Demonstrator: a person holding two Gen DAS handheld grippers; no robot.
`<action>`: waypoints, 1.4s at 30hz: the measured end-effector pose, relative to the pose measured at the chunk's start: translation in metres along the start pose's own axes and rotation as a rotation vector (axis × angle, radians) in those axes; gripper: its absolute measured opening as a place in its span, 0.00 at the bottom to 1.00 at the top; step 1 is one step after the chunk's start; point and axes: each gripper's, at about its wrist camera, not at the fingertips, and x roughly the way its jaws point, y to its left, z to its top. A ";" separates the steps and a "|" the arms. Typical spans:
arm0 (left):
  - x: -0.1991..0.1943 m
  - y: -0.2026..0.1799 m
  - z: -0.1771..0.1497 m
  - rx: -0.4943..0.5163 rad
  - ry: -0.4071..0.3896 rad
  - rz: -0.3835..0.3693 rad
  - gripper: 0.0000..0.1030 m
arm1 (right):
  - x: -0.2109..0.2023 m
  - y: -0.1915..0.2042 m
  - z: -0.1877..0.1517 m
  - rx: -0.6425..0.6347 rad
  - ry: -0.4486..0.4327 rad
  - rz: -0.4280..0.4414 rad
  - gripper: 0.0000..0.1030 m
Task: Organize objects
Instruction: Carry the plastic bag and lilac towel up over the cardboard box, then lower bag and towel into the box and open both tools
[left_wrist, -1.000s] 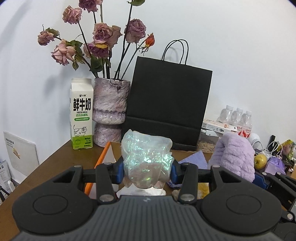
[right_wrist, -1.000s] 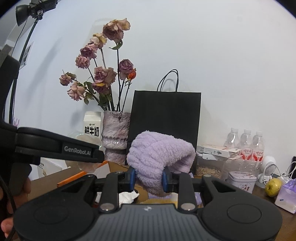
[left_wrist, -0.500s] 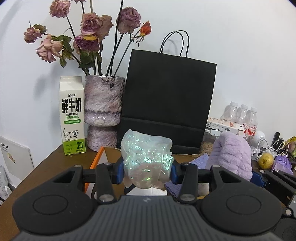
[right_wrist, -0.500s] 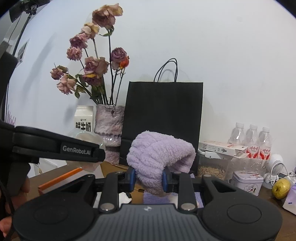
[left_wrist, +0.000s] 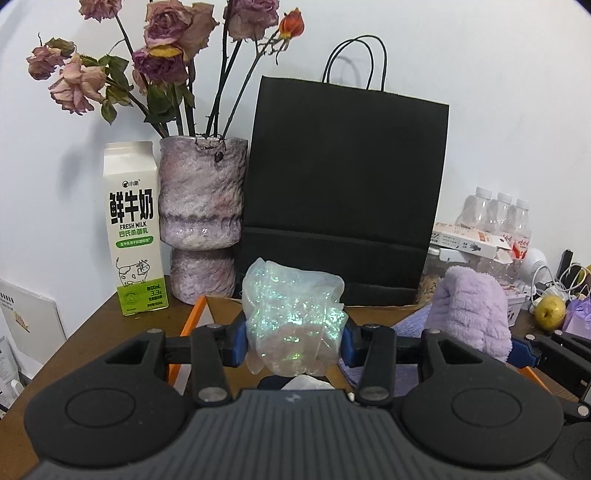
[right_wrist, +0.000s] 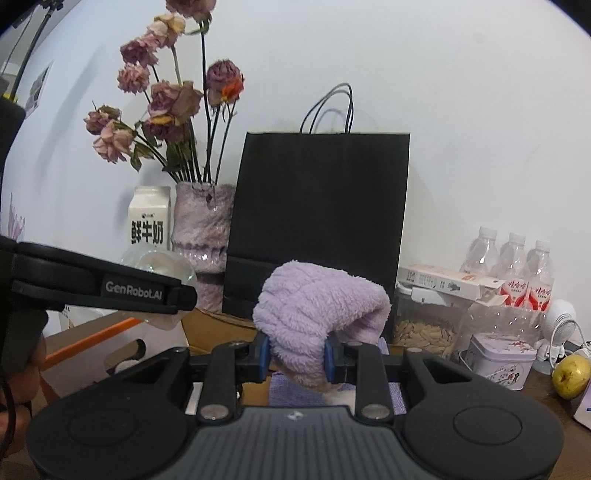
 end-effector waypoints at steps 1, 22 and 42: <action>0.002 0.000 0.000 0.001 0.002 0.002 0.47 | 0.002 -0.001 -0.001 0.001 0.009 -0.001 0.26; 0.001 0.002 -0.005 0.009 -0.015 0.046 1.00 | 0.009 -0.015 -0.007 0.076 0.080 -0.046 1.00; -0.077 0.007 -0.017 0.000 -0.015 0.025 1.00 | -0.054 -0.008 0.002 0.097 0.092 -0.042 1.00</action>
